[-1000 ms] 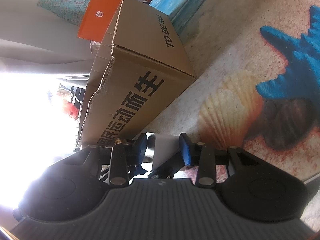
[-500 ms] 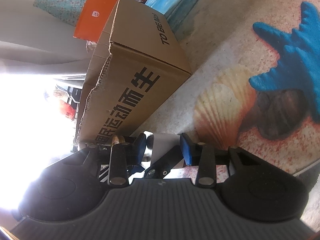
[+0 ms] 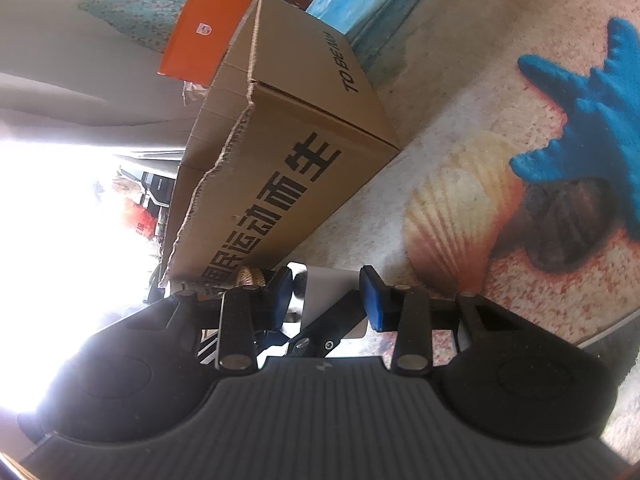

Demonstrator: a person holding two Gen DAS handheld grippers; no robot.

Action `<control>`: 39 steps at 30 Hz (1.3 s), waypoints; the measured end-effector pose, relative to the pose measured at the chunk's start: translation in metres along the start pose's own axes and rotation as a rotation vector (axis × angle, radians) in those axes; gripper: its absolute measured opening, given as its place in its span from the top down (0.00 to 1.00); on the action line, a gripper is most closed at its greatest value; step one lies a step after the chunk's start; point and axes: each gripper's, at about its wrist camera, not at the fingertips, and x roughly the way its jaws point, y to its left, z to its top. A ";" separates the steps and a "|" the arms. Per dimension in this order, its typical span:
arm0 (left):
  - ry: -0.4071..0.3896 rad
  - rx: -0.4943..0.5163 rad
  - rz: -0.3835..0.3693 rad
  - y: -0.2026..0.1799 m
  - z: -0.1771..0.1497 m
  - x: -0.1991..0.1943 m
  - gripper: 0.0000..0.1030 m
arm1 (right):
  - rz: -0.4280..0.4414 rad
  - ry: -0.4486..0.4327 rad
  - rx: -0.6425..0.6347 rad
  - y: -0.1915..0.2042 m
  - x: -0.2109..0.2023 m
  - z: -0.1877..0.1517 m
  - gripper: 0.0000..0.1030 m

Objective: Organize rigid objects
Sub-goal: 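Carry the white charger into the box with both grippers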

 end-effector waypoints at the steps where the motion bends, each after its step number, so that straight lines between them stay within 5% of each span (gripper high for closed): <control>1: -0.004 0.000 0.002 0.000 0.000 -0.002 0.73 | 0.002 -0.002 -0.004 0.001 -0.001 0.000 0.65; 14: -0.117 -0.004 0.047 0.008 0.006 -0.053 0.73 | 0.040 -0.044 -0.105 0.039 -0.023 -0.008 0.65; 24: -0.191 -0.068 0.074 0.054 0.073 -0.080 0.73 | 0.092 -0.073 -0.296 0.120 -0.020 0.026 0.65; 29: -0.156 -0.137 0.075 0.089 0.117 -0.063 0.73 | 0.082 -0.049 -0.357 0.155 0.002 0.068 0.64; 39: 0.062 -0.290 0.108 0.162 0.176 0.033 0.73 | -0.011 0.127 -0.314 0.173 0.108 0.170 0.64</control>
